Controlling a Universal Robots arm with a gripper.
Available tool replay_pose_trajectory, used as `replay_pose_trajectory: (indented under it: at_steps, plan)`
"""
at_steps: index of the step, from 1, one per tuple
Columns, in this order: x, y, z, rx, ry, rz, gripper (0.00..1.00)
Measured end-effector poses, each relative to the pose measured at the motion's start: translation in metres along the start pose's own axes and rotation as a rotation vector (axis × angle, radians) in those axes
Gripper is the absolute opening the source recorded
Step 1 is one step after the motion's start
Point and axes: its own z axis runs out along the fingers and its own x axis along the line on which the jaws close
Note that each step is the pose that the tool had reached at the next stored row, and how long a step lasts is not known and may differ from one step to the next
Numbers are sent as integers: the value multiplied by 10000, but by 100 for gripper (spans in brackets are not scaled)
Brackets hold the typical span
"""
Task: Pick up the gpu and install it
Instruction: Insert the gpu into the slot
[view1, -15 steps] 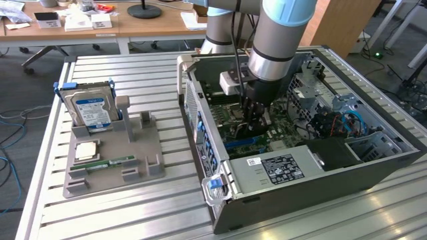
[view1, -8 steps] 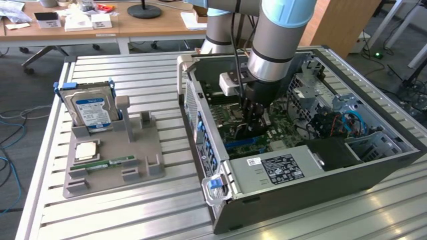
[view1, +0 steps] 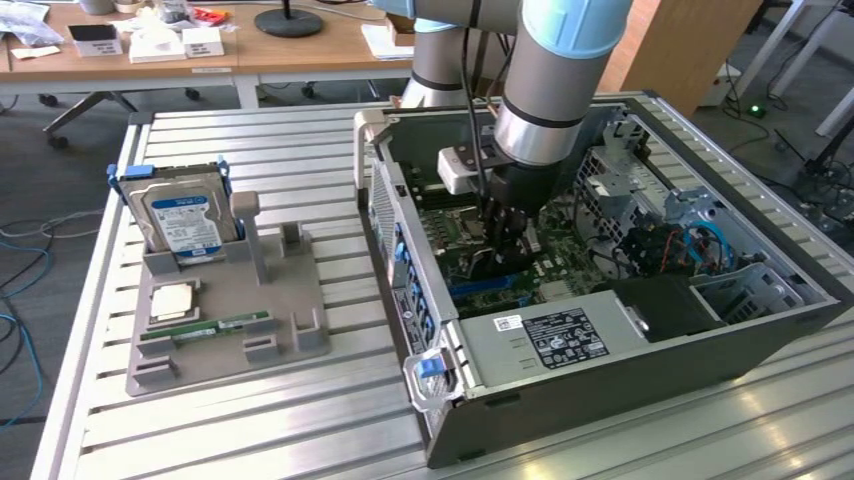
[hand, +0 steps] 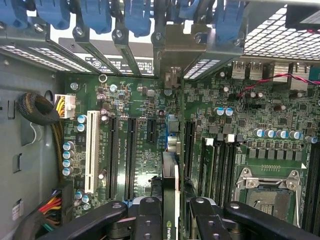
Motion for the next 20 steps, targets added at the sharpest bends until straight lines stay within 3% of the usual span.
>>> replay_pose_trajectory:
  at_steps: [9, 15, 20]
  plan:
    - [0, 0, 7, -1, -2, -24, 26]
    - [-1, -1, -38, 0, -2, -23, 26]
    - [-1, 4, -40, 26, 1, -22, 26]
